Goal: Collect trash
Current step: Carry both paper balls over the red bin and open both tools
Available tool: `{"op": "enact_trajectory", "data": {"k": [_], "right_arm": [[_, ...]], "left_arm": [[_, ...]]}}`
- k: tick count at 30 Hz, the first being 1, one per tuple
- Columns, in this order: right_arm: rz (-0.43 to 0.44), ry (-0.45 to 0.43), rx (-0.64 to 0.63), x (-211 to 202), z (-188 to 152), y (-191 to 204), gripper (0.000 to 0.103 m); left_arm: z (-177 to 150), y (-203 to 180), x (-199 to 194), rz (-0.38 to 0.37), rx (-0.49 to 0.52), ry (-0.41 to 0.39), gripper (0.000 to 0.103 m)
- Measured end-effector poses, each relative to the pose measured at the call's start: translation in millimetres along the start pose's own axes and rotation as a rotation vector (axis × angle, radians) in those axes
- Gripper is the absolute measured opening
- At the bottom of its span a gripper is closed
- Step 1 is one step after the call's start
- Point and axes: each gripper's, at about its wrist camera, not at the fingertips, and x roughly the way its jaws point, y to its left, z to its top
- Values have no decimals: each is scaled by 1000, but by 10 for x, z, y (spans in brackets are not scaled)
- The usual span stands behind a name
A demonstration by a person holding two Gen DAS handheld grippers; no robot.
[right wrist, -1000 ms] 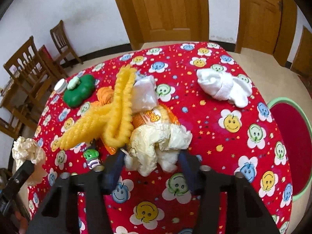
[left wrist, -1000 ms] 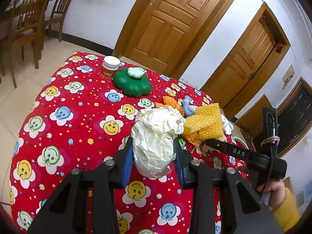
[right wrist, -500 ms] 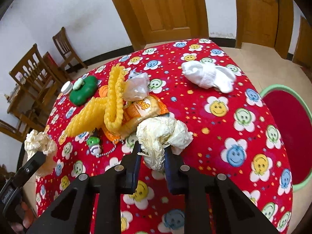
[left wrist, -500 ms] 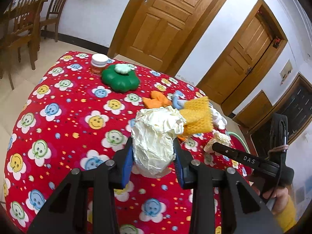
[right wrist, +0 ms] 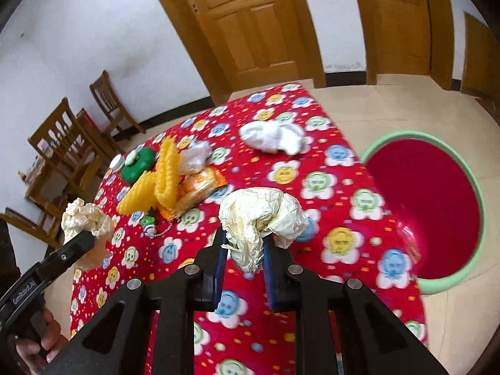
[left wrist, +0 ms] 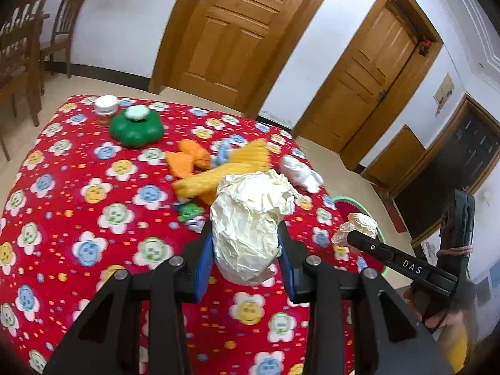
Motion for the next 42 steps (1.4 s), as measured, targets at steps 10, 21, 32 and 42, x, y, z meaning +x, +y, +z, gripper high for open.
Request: {"op": "enact_trajectory", "data": {"k": [10, 21, 32, 42], "right_arm": [[-33, -56, 62, -281, -49, -565, 21], [-116, -93, 126, -411, -137, -1178, 21], [-158, -91, 169, -329, -176, -1630, 33], [-143, -119, 197, -402, -180, -1844, 41]], "left_arm": [[-9, -572, 240, -41, 71, 61, 37], [-55, -1178, 661, -73, 169, 135, 37], [-119, -1623, 982, -94, 234, 184, 37], [-192, -1895, 1237, -91, 282, 221, 37]]}}
